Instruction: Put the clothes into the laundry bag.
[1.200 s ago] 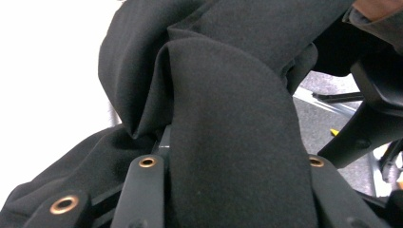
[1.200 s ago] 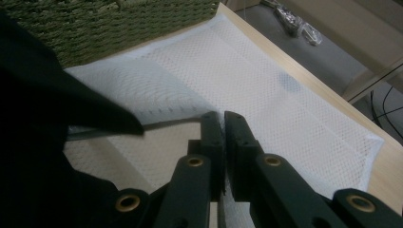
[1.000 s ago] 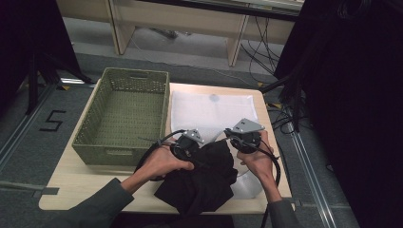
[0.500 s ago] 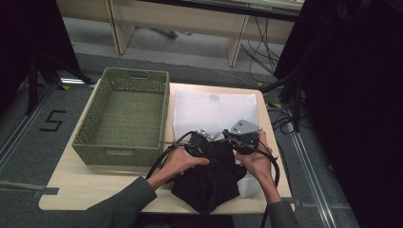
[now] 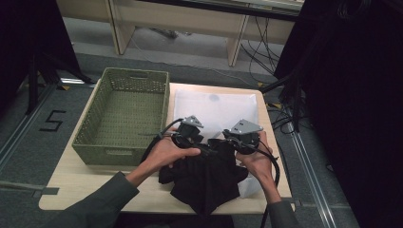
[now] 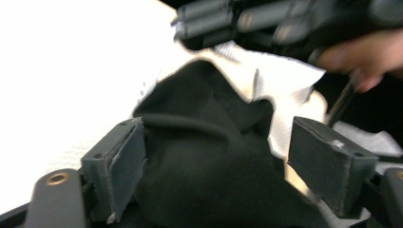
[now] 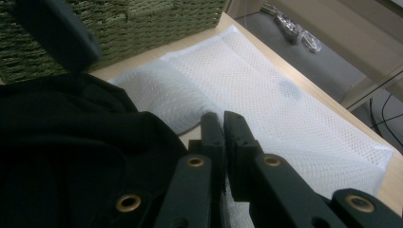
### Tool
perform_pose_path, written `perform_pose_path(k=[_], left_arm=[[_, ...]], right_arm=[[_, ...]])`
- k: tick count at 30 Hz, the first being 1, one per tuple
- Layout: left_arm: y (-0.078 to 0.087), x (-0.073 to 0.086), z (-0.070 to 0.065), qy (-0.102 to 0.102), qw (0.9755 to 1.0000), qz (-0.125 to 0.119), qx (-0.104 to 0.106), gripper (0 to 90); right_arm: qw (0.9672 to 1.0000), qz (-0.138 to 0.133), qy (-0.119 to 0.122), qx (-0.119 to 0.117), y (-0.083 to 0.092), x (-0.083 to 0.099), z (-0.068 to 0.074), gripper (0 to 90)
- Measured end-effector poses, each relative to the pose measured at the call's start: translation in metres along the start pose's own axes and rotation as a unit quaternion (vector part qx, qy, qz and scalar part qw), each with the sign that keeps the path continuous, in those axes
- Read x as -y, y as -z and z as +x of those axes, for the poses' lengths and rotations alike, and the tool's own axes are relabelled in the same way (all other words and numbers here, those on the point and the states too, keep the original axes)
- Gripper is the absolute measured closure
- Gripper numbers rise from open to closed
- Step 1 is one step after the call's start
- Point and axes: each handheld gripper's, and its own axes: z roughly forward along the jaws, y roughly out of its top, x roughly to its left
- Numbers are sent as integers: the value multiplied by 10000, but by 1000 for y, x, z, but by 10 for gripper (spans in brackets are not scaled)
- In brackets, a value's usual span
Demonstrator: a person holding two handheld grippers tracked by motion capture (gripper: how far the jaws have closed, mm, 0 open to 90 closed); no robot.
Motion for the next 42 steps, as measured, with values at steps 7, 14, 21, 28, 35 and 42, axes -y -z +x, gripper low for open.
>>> perform_pose_path(k=[7,14,21,28,35,42], left_arm=[[9,-14,21,-88,9984,-129,-545,271],[-27,-15,36,-222,9954,234,-905,359],[-55,-20,35,-499,9932,214,-1030,625],[-42,-22,38,-968,9882,458,-1096,878],[-29,-25,41,-1153,9849,739,-1055,882],[-23,-26,42,-1249,9840,861,-939,882]], right_arm=[[10000,-21,-6,40,0,-3,1,882],[9999,-133,-8,109,-1,-13,5,883],[9996,-262,113,43,0,-22,5,883],[9997,-194,68,-104,1,-16,8,870],[9939,-315,-586,-882,40,-12,27,450],[9890,62,-613,-1344,39,0,65,339]])
